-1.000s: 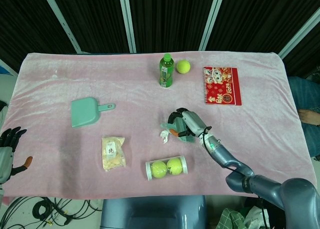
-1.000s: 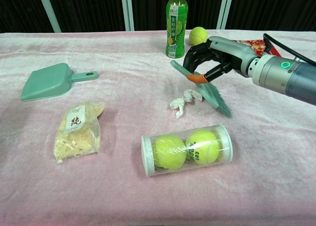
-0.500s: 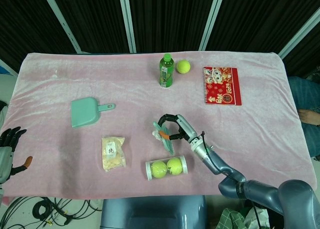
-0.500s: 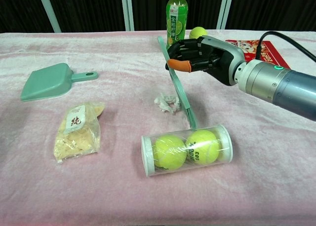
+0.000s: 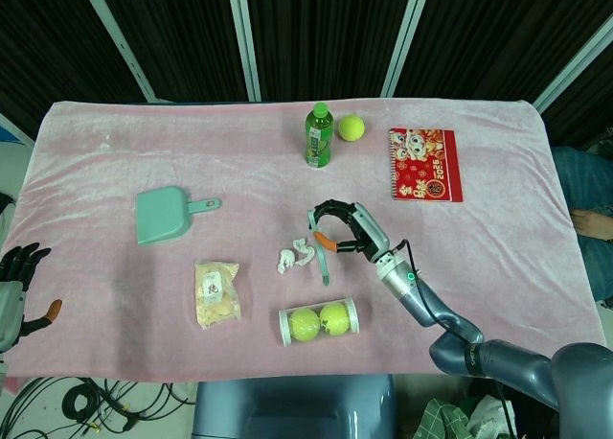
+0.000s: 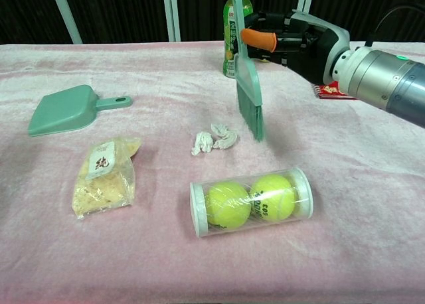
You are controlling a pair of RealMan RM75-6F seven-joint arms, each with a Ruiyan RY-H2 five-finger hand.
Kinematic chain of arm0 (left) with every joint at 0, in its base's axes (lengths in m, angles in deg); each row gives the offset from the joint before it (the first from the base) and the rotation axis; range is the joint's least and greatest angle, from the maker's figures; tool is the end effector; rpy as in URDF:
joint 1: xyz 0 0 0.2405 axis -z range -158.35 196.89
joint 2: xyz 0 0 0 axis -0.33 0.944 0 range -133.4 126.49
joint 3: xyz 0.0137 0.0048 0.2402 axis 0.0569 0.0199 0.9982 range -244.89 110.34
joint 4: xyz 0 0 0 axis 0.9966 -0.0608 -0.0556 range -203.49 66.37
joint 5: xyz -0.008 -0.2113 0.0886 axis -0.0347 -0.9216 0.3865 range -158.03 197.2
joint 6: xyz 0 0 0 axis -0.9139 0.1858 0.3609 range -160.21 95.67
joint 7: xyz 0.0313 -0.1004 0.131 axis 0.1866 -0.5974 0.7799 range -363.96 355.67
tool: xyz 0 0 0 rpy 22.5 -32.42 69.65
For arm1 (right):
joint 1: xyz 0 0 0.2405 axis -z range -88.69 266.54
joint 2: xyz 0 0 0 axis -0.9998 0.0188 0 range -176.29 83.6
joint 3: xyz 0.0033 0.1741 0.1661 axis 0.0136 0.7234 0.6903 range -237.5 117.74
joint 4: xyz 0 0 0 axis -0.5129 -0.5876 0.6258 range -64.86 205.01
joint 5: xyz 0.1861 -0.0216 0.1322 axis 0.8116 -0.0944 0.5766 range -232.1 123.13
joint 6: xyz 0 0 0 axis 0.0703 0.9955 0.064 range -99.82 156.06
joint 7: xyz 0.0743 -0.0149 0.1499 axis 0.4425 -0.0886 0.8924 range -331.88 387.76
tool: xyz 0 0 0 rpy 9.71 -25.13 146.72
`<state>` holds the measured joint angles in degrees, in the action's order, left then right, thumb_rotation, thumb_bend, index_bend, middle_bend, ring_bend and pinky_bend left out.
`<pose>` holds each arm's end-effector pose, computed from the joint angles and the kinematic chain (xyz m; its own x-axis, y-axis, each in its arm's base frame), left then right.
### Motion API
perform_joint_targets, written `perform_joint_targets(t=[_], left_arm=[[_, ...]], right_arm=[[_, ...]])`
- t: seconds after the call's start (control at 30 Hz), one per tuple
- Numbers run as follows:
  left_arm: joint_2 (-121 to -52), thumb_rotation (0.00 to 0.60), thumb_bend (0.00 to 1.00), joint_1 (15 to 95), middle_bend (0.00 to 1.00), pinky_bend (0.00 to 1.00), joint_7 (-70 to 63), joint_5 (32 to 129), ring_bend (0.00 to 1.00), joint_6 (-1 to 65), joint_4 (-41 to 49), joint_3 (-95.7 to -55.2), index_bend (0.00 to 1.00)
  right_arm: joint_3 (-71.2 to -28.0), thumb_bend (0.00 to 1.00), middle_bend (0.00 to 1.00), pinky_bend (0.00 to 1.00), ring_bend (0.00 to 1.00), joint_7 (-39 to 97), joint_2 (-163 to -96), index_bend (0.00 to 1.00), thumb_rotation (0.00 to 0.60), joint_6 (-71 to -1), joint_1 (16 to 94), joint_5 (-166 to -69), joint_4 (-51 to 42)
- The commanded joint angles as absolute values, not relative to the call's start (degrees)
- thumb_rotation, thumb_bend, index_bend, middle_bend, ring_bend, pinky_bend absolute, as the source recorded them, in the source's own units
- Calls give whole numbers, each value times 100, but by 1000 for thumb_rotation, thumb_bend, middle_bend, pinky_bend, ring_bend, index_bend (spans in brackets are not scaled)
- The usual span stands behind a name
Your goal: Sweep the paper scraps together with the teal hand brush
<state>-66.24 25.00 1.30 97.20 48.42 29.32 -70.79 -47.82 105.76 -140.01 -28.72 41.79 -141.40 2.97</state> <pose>-0.3083 0.2094 0.1295 0.3940 0.0783 0.9158 0.9102 0.1052 -0.4006 -0.0963 -0.3956 -0.0399 -0.6300 -0.6015 0.4913 -0.5822 -0.0529 -0.8114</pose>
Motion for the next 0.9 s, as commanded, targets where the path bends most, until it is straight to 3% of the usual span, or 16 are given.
perform_joint_targets(t=[0.03,0.3,0.63,0.9], left_arm=[[-6625,600,309,2500,76,231,131,9719,8,4841,2935,-7079,150],[-6624,600,309,2505,76,232,169,9701,8,4822,2947,-7072,153],[-6621,600,309,2502,76,251,185,9694,9,4827,2967,-7071,154],[-6624,600,309,2502,76,262,185,9697,8,4832,2970,-7071,156]], right_arm=[[-4773,505,665,155,354,8961,-13980,715,600,-2905,4211,-13969,821],[-5019,505,680,155,373,6100,-13937,739,600,-2791,4316,-13797,1415],[-5136,505,691,155,389,3933,-13660,739,600,-2337,4310,-13461,1202],[-5101,505,694,154,401,2822,-13269,739,600,-1179,4202,-12452,573]])
